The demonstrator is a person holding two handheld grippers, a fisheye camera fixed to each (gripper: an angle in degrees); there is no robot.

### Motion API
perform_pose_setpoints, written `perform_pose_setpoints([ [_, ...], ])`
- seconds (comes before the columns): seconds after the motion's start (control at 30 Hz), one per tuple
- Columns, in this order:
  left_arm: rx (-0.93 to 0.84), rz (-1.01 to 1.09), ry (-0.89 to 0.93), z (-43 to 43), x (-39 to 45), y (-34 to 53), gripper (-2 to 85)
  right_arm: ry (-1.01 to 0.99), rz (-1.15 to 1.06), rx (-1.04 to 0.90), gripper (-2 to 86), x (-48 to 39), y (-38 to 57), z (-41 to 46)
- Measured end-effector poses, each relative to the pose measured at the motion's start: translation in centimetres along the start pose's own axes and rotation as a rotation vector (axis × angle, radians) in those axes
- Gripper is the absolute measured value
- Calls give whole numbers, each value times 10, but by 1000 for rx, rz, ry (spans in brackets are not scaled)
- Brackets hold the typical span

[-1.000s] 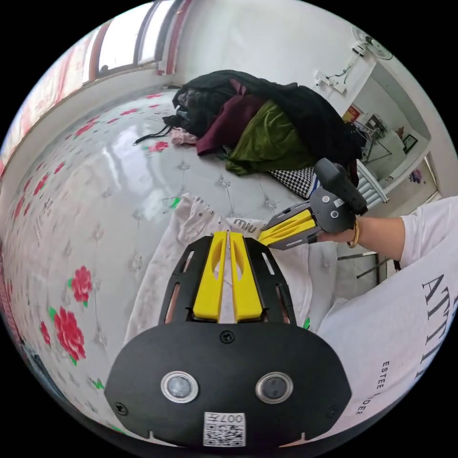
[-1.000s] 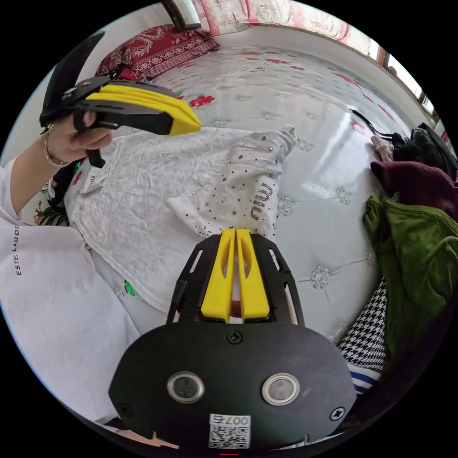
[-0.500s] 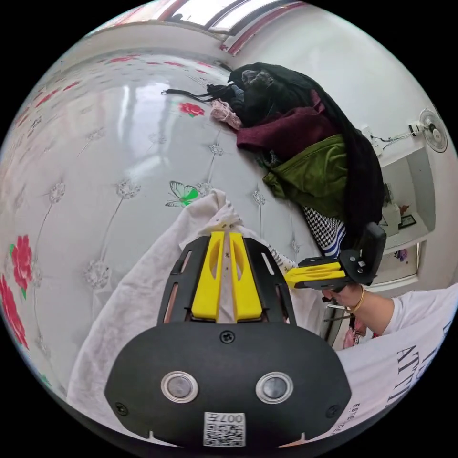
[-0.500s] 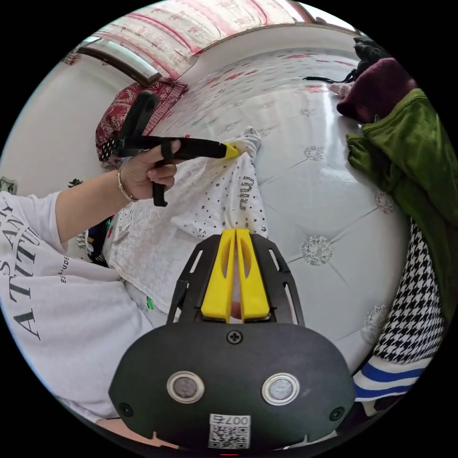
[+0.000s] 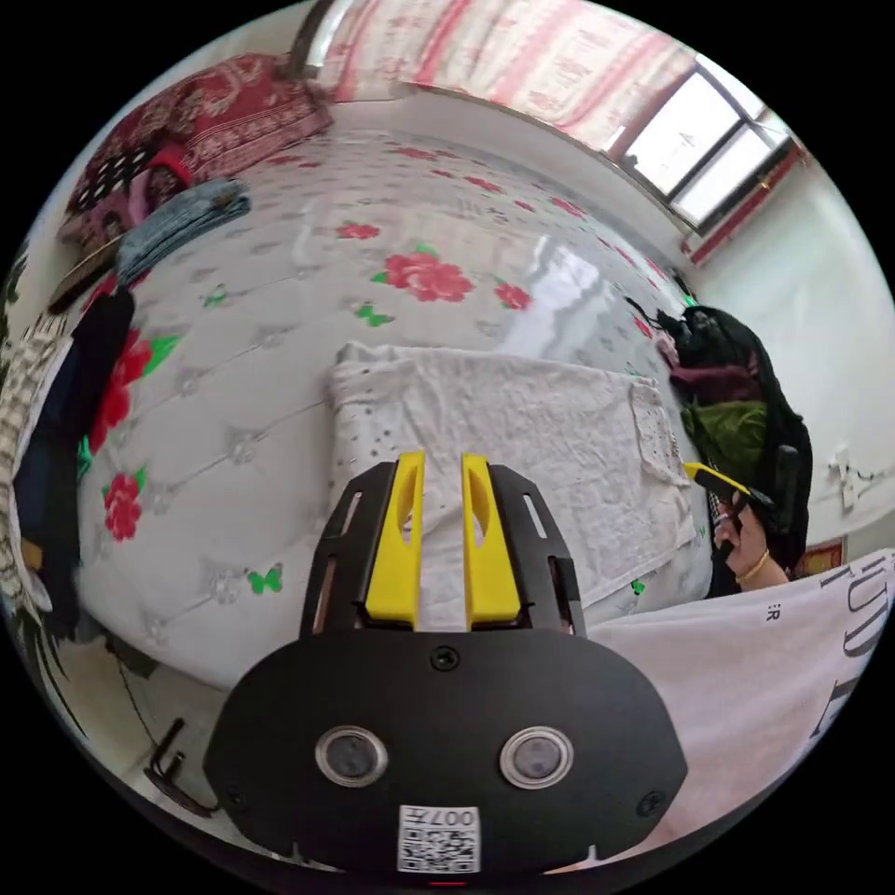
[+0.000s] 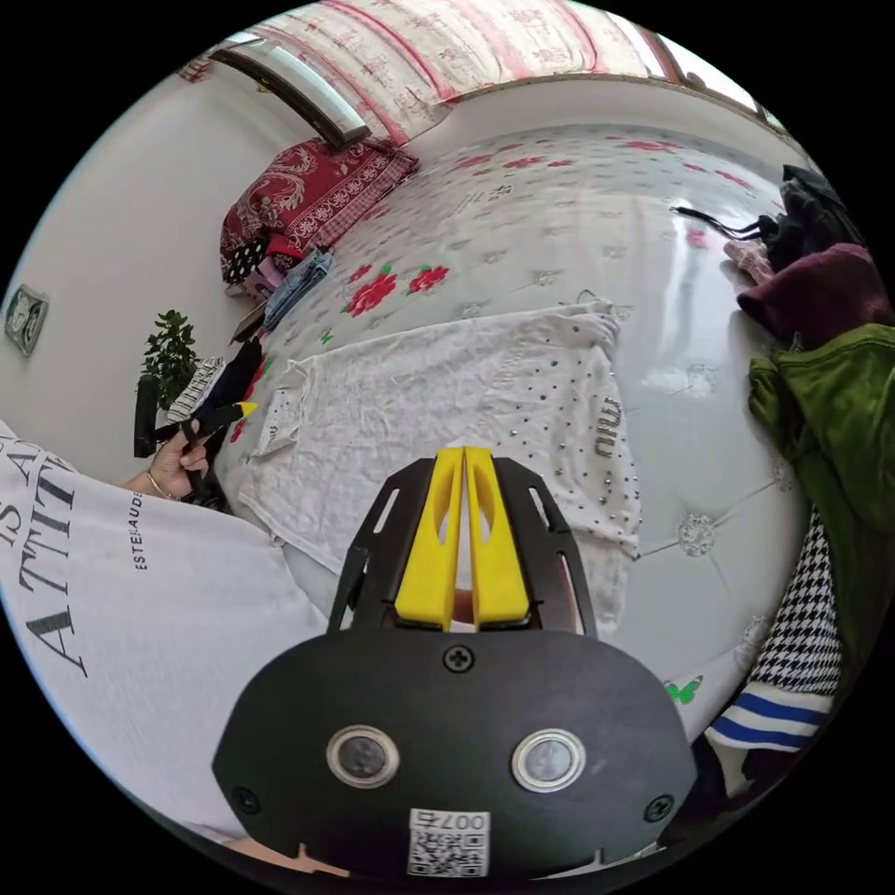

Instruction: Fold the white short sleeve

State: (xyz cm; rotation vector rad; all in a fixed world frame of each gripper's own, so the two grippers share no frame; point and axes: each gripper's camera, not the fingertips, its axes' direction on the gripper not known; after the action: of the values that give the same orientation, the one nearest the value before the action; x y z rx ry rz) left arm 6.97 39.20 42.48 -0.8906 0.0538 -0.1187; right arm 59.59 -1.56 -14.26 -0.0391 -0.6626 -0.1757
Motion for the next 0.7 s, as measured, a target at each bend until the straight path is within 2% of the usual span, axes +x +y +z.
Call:
perform_pose_setpoints([
  [0.13,-30,-122,21,-3,-48,18,96,-30,-70,-31,-3,-40,2,28],
  [0.33,-203,-97,23,38,-48,17,131,-52,-179,-69,-1,-101,3,63],
  [0.43,-198,-63,-70,40,-43,17,105,-70,-259,-97,4,-135,-4,81],
  [0.7,-161,-1,-102,40,-31,31,90,-245,-363,-186,39,-222,-87,164],
])
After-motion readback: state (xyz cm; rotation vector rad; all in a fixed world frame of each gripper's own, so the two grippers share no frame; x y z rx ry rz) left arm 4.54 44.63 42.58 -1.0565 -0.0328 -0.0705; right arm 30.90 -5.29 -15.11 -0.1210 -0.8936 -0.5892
